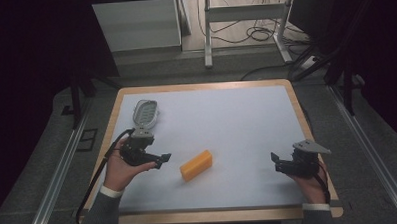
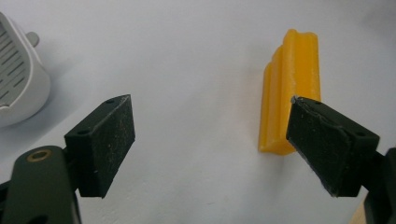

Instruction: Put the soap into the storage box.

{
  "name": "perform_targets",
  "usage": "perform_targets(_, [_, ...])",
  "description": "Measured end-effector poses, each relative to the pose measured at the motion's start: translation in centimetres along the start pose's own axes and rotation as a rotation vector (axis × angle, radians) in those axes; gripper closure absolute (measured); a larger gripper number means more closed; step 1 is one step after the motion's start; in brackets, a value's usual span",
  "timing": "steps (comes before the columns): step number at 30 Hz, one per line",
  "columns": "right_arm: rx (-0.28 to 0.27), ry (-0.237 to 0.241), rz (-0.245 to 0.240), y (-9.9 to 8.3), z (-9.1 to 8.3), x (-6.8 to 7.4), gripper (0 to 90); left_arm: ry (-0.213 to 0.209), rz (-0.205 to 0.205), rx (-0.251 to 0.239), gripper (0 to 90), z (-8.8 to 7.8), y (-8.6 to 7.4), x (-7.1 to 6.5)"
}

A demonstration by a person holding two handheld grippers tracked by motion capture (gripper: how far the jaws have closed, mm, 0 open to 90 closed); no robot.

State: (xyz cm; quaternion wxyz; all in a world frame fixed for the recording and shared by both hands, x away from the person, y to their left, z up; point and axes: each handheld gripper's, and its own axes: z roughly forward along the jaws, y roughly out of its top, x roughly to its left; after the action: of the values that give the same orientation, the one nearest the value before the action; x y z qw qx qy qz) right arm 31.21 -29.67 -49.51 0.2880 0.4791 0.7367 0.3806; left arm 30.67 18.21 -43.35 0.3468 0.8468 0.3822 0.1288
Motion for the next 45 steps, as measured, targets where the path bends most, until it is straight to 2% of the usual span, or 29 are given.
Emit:
perform_targets(3, [0.000, -0.002, -0.001, 0.0, 0.0, 0.0, 7.6, -0.001, 0.011, 0.006, 16.1, 0.0, 0.2, -0.3])
perform_targets(4, [0.001, -0.003, -0.003, 0.0, 0.0, 0.0, 7.6, -0.001, 0.025, 0.011, 16.1, 0.0, 0.5, -0.4])
perform_targets(11, [0.004, -0.004, -0.006, 0.0, 0.1, 0.1, 7.6, 0.002, 0.047, 0.019, 16.1, -0.1, 1.4, -0.7])
perform_targets(14, [0.004, -0.007, -0.005, 0.0, 0.1, 0.0, 7.6, -0.005, 0.051, 0.030, 16.1, 0.3, 1.6, -1.1])
perform_targets(15, [0.004, -0.010, -0.001, 0.0, 0.1, 0.0, 7.6, -0.007, 0.074, 0.058, 16.0, 0.7, 1.9, -1.5])
perform_targets(20, [0.016, -0.015, 0.002, -0.1, 0.2, 0.0, 7.6, -0.011, 0.090, 0.069, 15.9, 1.0, 2.3, -2.0])
perform_targets(33, [0.014, -0.024, 0.006, 0.1, 0.1, 0.0, 7.6, -0.043, 0.113, 0.101, 15.9, 3.2, 2.9, -3.5])
perform_targets(36, [0.015, -0.031, 0.009, 0.0, 0.1, 0.0, 7.7, -0.057, 0.105, 0.092, 16.4, 3.6, 3.0, -3.8])
perform_targets(45, [0.022, -0.028, 0.006, 0.0, 0.1, 0.1, 7.7, -0.083, 0.094, 0.109, 17.9, 5.0, 3.0, -4.5])
